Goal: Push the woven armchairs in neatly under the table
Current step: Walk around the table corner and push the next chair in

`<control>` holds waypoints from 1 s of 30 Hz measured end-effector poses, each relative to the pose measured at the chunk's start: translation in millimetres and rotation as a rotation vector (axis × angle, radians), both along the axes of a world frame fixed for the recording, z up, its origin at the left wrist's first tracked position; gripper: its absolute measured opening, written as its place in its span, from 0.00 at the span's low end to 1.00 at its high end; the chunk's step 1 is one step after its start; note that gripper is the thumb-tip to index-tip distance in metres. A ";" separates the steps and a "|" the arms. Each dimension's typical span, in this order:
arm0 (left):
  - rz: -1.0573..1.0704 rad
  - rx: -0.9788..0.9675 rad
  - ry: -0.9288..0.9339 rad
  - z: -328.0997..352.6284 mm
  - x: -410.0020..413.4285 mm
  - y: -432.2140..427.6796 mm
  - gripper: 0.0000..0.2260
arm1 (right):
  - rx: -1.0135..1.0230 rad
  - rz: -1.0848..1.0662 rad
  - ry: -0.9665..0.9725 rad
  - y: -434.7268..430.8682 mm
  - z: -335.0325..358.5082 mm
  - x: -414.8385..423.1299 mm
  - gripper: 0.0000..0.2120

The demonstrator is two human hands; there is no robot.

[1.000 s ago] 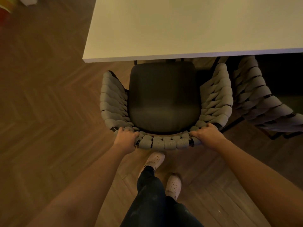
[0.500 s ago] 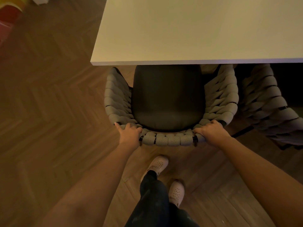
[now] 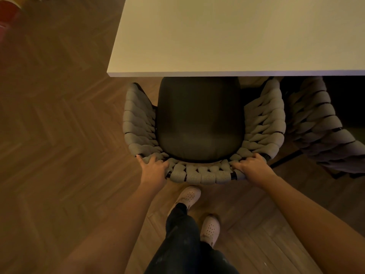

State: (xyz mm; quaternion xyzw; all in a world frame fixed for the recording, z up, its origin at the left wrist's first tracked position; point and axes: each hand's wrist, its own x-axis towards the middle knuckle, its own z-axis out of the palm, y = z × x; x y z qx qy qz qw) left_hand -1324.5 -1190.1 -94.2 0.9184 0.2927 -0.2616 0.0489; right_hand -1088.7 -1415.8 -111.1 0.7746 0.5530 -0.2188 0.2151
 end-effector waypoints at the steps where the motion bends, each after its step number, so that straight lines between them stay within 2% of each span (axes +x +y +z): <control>1: 0.000 0.001 0.002 1.2 -0.3 0.9 0.16 | 0.008 0.006 -0.004 0.7 -0.4 -0.4 0.17; 11: -0.002 0.008 0.016 4.0 7.6 39.1 0.15 | 0.048 0.039 -0.017 34.5 6.4 -1.0 0.18; 16: 0.002 0.014 0.040 6.1 20.3 42.7 0.18 | 0.066 0.048 0.004 38.7 7.8 10.5 0.21; 30: -0.036 0.027 0.118 1.5 27.7 34.8 0.23 | 0.036 0.054 0.000 30.9 7.9 13.7 0.19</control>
